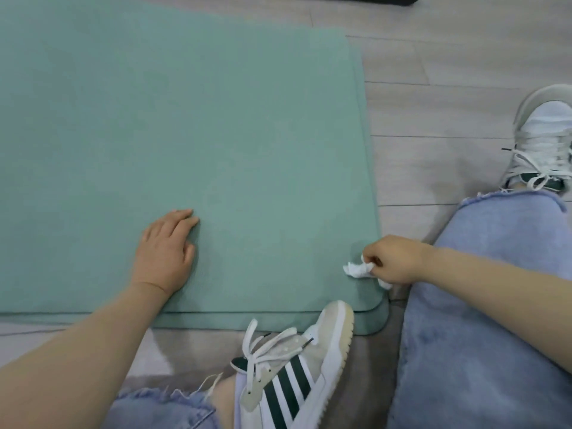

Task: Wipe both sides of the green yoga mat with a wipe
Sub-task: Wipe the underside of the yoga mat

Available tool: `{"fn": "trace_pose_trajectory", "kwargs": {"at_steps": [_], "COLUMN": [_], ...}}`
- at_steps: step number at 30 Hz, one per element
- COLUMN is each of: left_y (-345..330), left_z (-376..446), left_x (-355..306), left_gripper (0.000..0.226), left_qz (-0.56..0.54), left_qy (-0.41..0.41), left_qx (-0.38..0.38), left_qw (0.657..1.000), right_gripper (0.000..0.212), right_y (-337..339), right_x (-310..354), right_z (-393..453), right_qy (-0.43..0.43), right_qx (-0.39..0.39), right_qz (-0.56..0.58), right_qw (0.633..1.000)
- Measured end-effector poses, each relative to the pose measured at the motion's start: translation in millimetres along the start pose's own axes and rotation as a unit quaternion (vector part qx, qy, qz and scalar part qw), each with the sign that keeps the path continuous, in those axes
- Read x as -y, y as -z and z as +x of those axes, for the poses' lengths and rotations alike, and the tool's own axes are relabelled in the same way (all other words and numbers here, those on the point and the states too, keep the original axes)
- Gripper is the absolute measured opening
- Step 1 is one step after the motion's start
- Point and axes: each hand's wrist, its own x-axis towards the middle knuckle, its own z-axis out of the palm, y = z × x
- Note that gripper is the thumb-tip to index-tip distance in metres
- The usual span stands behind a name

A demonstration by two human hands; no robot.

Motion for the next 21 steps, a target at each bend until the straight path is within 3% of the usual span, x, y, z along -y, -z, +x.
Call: {"fn": "trace_pose_trajectory", "kwargs": {"at_steps": [2,4,7,9,12,16,21], "left_y": [2.8,3.0,-1.2,0.7,9.3,18.8,31.5], "left_z": [-3.3,-11.0,-38.4,-57.7,-72.5,-69.0,-69.8], "left_x": [-7.9,-18.8,-27.2,-24.1,-15.6,-22.8,-41.0], "left_gripper": [0.059,0.065,0.081,0.084,0.090,0.092,0.070], "left_qz": [0.022,0.044,0.067,0.100,0.169,0.219,0.265], "left_qy": [0.013,0.022,-0.019,-0.101,-0.192,-0.160,-0.221], "left_qx": [0.040,0.085,0.152,0.179,0.227,0.293,0.260], "left_qw": [0.999,0.995,0.986,0.974,0.940,0.917,0.902], "right_gripper": [0.042,0.059,0.053,0.052,0.067,0.079,0.068], "right_y": [0.3,-0.2,-11.3,-25.7,-40.8,-37.2,-53.8], "right_x": [13.0,21.3,28.9,28.9,29.6,33.8,14.3], "right_z": [-8.2,-12.1,-8.8,-5.4,-3.1,-14.1,-1.4], "right_qy": [-0.042,-0.104,-0.209,-0.268,-0.328,-0.347,-0.241], "right_qx": [0.042,0.023,-0.047,-0.100,-0.166,-0.162,-0.130], "right_qz": [0.020,0.052,0.115,0.243,0.440,0.555,0.657], "right_qw": [0.998,0.993,0.970,0.927,0.819,0.739,0.703]}}
